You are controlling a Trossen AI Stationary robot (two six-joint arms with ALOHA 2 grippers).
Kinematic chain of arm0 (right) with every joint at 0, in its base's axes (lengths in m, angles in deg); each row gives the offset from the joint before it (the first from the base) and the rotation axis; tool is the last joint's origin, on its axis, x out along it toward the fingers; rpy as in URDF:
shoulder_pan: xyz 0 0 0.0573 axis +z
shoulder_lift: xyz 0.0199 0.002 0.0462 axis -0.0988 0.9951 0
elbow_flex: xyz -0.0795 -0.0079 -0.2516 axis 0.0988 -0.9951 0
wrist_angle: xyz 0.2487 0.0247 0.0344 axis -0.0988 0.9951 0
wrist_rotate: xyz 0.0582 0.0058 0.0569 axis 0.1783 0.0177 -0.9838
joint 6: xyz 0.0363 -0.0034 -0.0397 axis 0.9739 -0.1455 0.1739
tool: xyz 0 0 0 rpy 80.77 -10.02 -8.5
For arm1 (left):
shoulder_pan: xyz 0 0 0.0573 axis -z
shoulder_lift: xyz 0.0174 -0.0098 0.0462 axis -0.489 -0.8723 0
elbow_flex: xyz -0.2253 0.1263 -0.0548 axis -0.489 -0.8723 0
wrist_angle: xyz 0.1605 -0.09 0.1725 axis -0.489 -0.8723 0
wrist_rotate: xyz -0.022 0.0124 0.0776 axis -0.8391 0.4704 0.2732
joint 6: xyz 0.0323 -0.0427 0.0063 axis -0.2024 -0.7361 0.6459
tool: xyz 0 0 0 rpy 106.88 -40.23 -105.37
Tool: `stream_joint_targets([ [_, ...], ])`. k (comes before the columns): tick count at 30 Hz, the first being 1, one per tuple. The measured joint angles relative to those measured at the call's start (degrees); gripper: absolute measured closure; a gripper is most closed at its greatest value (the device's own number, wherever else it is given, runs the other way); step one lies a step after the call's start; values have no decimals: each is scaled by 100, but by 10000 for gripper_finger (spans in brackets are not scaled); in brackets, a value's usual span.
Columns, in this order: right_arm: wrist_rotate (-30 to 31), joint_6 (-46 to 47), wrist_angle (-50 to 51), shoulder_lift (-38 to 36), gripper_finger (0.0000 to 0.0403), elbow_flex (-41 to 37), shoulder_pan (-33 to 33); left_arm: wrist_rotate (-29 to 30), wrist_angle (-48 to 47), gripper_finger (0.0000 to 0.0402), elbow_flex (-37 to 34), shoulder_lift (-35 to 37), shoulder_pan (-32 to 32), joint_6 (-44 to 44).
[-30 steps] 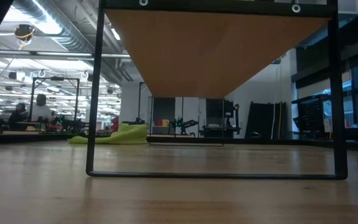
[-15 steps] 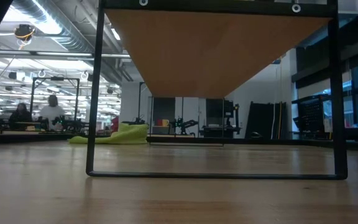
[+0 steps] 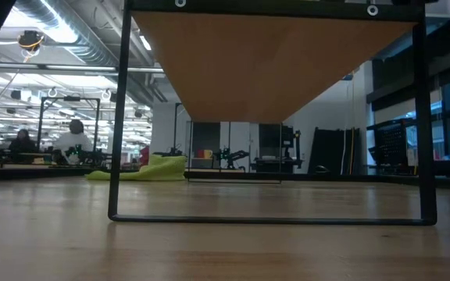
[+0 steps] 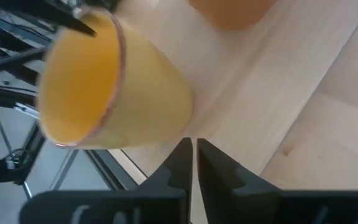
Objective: Stack small to large cups/mugs on shelf
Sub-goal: Put the yellow mug on the shelf, then return to Home Position
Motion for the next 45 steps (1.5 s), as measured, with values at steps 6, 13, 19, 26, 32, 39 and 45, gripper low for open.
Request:
stream_joint_targets([
  [6,-110,203,-50,271,377,0,0,-17,138,339,-2,0,0,169],
  [13,-37,181,-264,288,377,0,-9,-98,205,339,-2,0,-22,335],
  [19,-23,185,-275,274,377,0,-9,-101,203,339,-7,0,-46,487],
  [26,-19,183,-271,274,377,0,-11,21,144,339,-13,39,-122,495],
  [32,385,-30,-265,272,377,11,-11,289,308,340,-13,257,-37,730],
  [39,674,-1818,-264,263,377,739,-182,322,976,340,-13,888,177,830],
  [45,625,-4133,-275,258,377,1839,-531,325,1928,340,-9,1529,382,1376],
])
